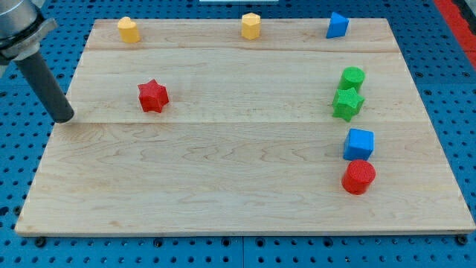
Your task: Slide the red star diagonally bottom left to the blue triangle
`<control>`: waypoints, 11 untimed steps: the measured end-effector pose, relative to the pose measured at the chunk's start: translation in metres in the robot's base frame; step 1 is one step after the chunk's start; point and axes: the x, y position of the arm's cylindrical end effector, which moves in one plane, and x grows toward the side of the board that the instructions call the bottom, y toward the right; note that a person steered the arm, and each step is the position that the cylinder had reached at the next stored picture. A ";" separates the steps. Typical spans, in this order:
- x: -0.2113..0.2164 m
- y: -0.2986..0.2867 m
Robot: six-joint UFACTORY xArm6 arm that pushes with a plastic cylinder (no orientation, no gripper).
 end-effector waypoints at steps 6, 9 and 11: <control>-0.072 0.238; -0.074 0.290; -0.099 0.292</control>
